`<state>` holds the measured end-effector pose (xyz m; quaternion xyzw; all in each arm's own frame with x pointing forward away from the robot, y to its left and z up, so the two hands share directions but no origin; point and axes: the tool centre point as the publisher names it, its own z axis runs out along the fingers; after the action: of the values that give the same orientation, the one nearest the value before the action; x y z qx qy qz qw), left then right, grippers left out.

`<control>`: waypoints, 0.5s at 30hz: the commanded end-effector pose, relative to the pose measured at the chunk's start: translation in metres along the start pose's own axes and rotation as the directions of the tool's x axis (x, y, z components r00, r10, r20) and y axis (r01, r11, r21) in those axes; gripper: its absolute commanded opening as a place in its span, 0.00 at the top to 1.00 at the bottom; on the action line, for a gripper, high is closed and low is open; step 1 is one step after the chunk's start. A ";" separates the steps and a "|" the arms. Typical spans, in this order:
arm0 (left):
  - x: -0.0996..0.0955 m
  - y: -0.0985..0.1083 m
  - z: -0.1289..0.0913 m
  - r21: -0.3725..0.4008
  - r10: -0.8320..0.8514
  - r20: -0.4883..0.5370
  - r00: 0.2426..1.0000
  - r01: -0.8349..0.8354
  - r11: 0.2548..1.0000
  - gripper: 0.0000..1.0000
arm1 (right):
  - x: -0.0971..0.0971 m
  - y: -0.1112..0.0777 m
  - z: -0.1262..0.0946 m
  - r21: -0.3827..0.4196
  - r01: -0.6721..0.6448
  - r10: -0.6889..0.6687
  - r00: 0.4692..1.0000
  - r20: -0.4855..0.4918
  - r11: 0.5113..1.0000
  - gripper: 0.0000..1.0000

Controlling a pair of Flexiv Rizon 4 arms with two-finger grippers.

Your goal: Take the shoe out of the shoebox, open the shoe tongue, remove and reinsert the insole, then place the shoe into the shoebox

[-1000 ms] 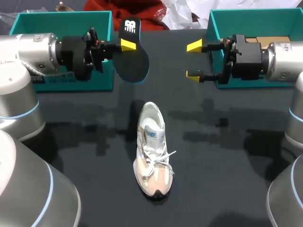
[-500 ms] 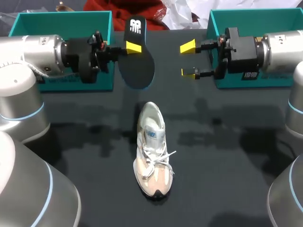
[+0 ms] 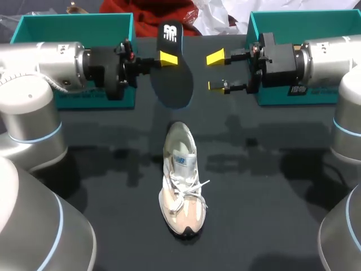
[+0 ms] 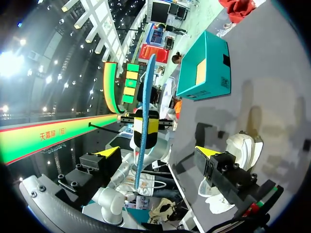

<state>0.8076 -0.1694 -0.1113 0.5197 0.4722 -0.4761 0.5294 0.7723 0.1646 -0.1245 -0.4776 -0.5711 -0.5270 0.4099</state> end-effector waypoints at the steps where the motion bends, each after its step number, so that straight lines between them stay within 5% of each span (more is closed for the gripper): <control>1: 0.003 0.006 0.007 0.005 0.000 -0.015 1.000 0.000 1.000 1.00 | 0.000 -0.001 0.001 -0.003 0.000 0.000 1.000 0.003 1.000 0.00; 15: 0.010 0.014 0.016 -0.002 0.033 -0.027 0.999 -0.033 0.999 1.00 | 0.008 -0.004 0.038 0.135 0.033 -0.035 0.999 0.007 0.990 0.00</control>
<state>0.8203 -0.1805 -0.1168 0.5332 0.4719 -0.4601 0.5304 0.7612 0.1916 -0.1223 -0.4444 -0.6074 -0.5023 0.4258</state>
